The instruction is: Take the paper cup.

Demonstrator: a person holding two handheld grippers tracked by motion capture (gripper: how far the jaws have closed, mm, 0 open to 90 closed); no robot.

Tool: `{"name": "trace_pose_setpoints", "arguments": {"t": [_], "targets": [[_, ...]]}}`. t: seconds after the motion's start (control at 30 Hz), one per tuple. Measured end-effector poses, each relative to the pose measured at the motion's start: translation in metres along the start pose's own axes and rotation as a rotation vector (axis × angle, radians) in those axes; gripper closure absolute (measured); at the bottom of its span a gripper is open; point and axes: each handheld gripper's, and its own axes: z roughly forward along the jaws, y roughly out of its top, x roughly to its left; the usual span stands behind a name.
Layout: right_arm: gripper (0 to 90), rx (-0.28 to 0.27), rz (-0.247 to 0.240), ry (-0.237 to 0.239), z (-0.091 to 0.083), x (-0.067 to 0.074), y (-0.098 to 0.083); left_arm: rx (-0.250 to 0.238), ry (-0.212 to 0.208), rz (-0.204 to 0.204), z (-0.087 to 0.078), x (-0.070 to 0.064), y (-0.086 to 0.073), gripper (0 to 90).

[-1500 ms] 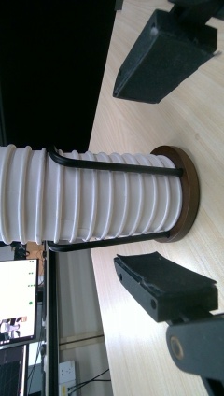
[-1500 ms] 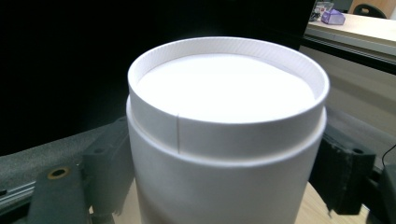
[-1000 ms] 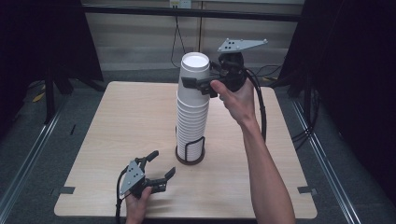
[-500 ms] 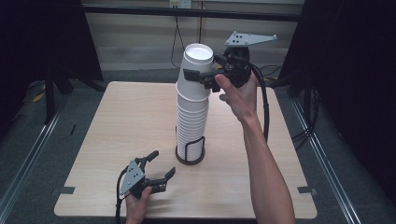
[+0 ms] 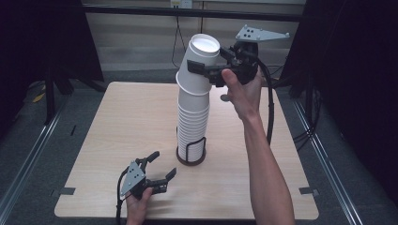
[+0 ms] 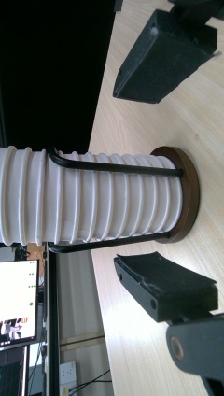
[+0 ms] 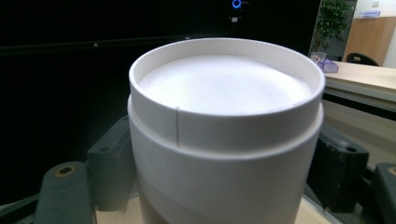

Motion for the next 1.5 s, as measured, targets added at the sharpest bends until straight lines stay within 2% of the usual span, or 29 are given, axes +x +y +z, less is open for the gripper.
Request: {"name": "trace_pose_setpoints", "arguments": {"t": [0.4, 0.53, 0.57, 0.9, 1.3, 1.5], "targets": [[22.2, -0.072, 0.007, -0.001, -0.009, 0.001, 0.004, 0.0, 0.0, 0.0, 0.0, 0.0, 0.0, 16.0], [22.3, -0.079, 0.007, -0.004, -0.012, 0.001, 0.005, 0.0, 0.0, 0.001, 0.0, 0.0, 0.0, 15.9], [22.3, -0.101, 0.018, -0.004, -0.015, 0.001, 0.007, -0.001, -0.001, 0.0, 0.0, 0.0, 0.0, 15.9], [22.3, -0.142, 0.016, -0.019, -0.033, 0.001, 0.009, 0.001, 0.0, 0.002, 0.0, 0.0, 0.0, 16.0], [22.3, -0.136, 0.008, -0.064, -0.053, 0.0, 0.011, 0.001, 0.001, 0.005, 0.0, 0.0, 0.0, 16.0], [22.3, -0.136, 0.006, -0.097, -0.07, -0.004, 0.009, 0.0, 0.0, 0.003, 0.0, 0.0, 0.0, 16.0]]}}
